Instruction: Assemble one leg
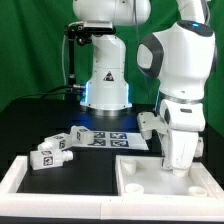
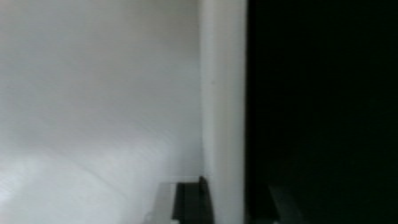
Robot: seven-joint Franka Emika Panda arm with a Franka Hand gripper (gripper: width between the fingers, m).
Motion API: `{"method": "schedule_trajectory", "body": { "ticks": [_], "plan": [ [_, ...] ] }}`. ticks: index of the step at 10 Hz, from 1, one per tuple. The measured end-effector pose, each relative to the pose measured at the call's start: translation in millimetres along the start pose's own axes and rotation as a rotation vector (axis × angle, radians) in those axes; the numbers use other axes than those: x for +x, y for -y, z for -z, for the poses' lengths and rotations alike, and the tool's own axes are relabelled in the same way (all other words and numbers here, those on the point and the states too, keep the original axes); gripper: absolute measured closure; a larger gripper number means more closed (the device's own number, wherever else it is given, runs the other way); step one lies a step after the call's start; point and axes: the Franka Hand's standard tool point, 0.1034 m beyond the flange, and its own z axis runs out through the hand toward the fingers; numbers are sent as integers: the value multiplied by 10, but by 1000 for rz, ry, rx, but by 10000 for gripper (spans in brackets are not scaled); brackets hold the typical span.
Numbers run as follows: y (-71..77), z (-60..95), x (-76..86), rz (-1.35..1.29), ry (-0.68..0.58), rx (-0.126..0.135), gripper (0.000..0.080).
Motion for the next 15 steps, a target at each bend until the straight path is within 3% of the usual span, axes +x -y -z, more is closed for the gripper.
{"method": "schedule_trajectory", "body": {
  "ticks": [1,2,4,5,6,7,8,10,15],
  "plan": [
    [0,-4,-1,-2,0,1,635],
    [0,-4,-3,-2,0,1,635],
    [-3,6,-10,-3,0,0,360],
    [30,131,-40,-27,9,6,360],
    [106,340,-64,-78,17,-8,205],
    [237,512,-57,-164,37,-33,167],
    [340,590,-101,-180,48,-30,167],
    [404,690,-162,-276,56,-31,151],
    [441,662,-175,-322,56,-28,151]
  ]
}}
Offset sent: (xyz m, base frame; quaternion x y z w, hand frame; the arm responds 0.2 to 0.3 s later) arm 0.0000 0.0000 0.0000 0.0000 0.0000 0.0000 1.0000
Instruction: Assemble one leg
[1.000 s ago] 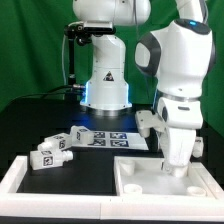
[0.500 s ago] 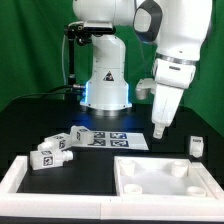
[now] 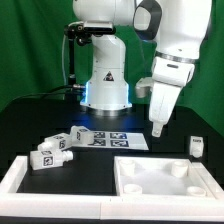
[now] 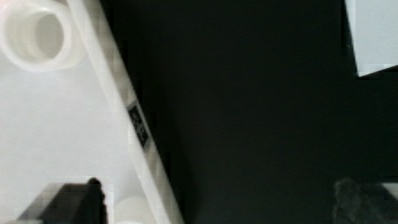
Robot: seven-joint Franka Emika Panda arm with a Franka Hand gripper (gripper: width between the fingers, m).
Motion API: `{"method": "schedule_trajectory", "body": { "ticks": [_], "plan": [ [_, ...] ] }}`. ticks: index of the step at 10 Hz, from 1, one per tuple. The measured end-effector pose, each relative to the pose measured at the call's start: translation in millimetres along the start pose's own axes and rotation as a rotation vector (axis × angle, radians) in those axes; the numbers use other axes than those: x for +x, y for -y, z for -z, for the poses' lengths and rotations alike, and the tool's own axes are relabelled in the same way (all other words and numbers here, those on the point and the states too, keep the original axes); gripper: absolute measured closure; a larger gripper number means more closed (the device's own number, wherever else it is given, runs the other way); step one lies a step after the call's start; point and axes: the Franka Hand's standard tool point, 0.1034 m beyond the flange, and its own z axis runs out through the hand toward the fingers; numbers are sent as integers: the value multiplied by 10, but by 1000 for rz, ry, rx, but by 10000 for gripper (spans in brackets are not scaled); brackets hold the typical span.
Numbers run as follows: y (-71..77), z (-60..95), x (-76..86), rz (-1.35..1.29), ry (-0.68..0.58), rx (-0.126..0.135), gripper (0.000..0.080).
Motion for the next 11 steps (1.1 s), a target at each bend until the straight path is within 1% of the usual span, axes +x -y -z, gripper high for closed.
{"method": "schedule_trajectory", "body": {
  "ticks": [1,2,3,4,5,6,7,8,9,10,11],
  "plan": [
    [181,-54,-129,-71,9,7,151],
    [382,-75,-323,-110,28,25,151],
    [381,4,-451,-198,32,21,151],
    [397,-5,-479,-236,25,24,151],
    [489,-80,-556,-300,-6,56,151],
    [529,-100,-596,-325,6,70,151],
    [525,-92,-566,-312,17,71,151],
    [522,-124,-603,-309,20,75,151],
    [562,-234,-779,-325,67,103,151],
    [638,-272,-980,-346,144,138,151],
    [660,-250,-1124,-370,200,173,151]
  ]
}}
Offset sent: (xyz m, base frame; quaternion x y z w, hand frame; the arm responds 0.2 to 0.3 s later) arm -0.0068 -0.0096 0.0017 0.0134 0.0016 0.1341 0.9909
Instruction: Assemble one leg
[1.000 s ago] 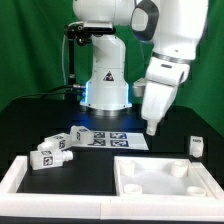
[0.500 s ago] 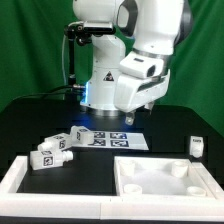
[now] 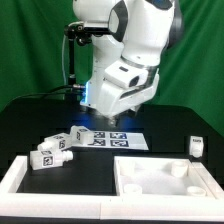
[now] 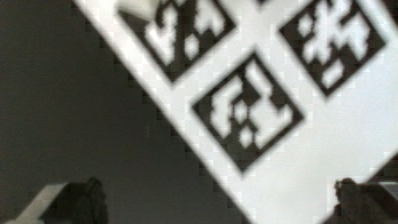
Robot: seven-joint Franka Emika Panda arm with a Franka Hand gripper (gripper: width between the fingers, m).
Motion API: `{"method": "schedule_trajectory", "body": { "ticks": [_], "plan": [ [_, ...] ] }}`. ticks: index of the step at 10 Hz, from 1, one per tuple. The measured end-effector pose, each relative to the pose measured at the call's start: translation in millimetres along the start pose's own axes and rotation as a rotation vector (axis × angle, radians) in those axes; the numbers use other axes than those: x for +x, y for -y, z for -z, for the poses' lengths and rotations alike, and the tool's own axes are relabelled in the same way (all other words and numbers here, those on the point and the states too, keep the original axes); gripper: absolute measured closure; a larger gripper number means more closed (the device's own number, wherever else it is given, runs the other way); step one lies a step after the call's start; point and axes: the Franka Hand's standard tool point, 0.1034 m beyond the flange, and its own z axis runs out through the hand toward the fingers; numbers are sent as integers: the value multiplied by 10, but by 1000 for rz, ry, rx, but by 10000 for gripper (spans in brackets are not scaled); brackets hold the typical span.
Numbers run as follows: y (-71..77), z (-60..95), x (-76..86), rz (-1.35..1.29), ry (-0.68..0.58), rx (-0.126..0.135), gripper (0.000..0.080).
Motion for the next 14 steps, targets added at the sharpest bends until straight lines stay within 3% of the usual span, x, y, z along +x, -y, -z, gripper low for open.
{"method": "schedule_trajectory", "body": {
  "ticks": [2,4,6,7,9,10,12,14],
  "plan": [
    [-100,-73,-270,-65,110,71,151],
    [-54,-77,-174,-49,179,78,151],
    [-60,-89,-178,-50,182,80,151],
    [-130,-115,-230,-176,193,70,151],
    [-315,-248,-467,-266,206,118,151],
    [-341,-261,-506,-264,199,135,151],
    [-261,-278,-494,-254,317,170,151],
    [-318,-326,-479,-260,474,184,151]
  ]
}}
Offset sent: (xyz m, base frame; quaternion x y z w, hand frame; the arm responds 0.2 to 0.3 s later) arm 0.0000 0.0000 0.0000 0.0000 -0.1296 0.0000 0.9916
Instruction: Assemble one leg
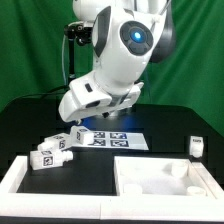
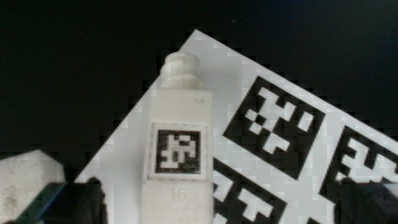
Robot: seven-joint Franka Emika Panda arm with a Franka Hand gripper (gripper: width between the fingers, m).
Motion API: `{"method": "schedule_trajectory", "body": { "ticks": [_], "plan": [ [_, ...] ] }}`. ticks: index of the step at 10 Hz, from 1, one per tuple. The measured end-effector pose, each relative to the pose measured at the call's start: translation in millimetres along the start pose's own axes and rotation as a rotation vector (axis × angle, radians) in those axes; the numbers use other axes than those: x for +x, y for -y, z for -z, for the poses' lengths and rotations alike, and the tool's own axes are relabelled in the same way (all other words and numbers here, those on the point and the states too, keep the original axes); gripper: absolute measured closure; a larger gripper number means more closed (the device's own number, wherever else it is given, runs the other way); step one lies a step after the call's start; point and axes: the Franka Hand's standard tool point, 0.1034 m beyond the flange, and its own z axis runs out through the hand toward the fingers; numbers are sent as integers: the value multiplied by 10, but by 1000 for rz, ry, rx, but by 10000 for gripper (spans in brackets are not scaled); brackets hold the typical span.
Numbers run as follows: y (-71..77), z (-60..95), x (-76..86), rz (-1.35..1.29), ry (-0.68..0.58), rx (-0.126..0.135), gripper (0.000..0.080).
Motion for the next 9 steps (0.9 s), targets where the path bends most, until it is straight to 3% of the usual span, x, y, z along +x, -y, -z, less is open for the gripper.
{"method": "schedule_trajectory", "body": {
  "ticks": [3,7,8,9],
  "plan": [
    [-265,-80,168,31,123,31,151],
    [-257,-83,175,29,127,28,151],
    [-218,-47,168,-22,134,-9,151],
    [-171,-30,171,-8,141,-31,151]
  ]
}}
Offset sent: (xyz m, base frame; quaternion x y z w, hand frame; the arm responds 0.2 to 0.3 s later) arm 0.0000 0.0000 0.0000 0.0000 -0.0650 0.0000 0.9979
